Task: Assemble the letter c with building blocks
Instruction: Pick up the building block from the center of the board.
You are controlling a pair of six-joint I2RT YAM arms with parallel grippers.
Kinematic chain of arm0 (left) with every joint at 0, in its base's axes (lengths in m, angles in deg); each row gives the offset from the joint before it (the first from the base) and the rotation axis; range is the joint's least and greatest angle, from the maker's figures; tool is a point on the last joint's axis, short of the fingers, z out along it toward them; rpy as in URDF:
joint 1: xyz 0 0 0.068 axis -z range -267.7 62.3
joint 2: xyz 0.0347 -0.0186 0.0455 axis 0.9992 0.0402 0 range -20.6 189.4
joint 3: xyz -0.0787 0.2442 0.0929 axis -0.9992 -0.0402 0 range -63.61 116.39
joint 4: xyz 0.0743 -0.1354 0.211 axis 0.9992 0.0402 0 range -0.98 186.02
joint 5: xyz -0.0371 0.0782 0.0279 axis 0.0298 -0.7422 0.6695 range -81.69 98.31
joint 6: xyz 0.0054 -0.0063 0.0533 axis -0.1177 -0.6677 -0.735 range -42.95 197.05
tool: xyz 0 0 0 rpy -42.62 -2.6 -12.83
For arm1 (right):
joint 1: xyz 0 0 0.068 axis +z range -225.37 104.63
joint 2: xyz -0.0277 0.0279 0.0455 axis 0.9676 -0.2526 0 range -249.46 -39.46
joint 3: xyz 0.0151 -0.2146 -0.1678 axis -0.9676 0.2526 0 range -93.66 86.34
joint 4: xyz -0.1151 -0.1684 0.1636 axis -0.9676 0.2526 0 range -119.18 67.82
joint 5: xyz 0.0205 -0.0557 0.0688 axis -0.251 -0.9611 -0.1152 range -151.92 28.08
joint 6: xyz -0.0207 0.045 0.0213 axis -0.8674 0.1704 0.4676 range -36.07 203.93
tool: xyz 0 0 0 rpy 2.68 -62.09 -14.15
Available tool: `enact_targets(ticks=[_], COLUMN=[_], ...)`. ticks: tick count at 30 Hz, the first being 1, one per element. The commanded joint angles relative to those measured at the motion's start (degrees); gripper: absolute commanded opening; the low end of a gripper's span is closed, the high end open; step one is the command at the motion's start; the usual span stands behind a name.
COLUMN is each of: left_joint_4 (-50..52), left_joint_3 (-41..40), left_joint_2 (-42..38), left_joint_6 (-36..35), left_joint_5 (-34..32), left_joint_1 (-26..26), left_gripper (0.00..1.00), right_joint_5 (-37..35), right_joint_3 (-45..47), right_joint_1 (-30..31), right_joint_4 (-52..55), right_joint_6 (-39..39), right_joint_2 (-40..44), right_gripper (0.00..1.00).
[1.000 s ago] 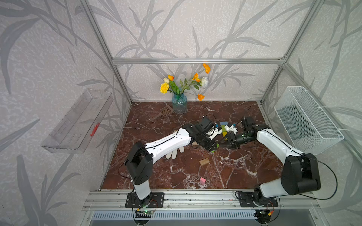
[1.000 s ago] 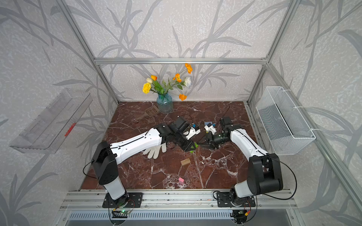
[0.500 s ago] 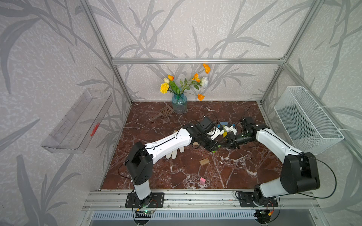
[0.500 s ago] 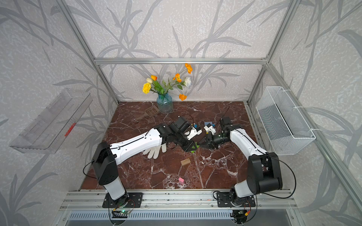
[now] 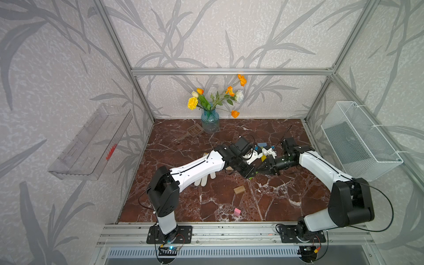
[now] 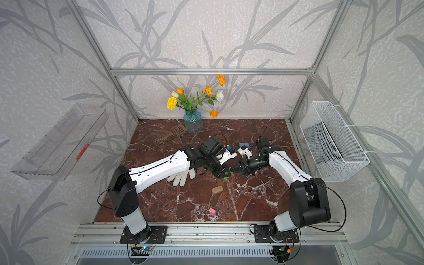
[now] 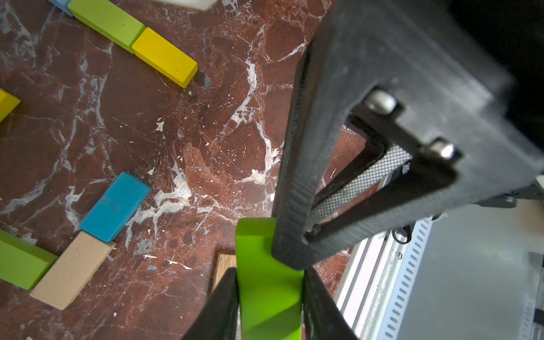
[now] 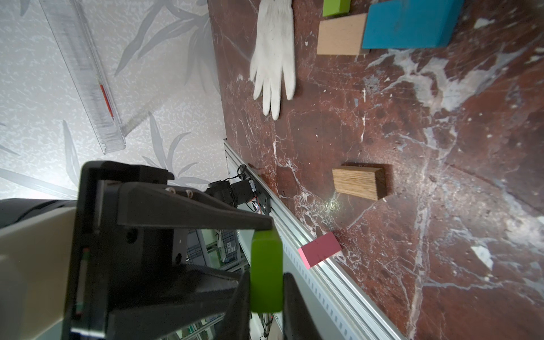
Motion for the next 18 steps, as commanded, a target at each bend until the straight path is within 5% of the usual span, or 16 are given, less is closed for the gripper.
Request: enact_targets(ticks=[1, 18], left_joint_4=[0.20, -18.39], left_joint_3=[1.56, -19.49], left_joint_2=[0.13, -11.98], left_joint_6=[0.07, 13.52], left_joint_5=[-0.21, 10.75], left_joint_1=[0.03, -11.56], left_gripper=[0.48, 0.54], right_joint_5=[0.18, -8.82], right_joint_3=[0.82, 10.11], right_joint_1=[-0.05, -19.07], right_joint_4=[0.33, -7.62], right_joint_6=[0.03, 1.99], right_joint_2=[0.11, 4.25], right_gripper=[0.15, 0.11])
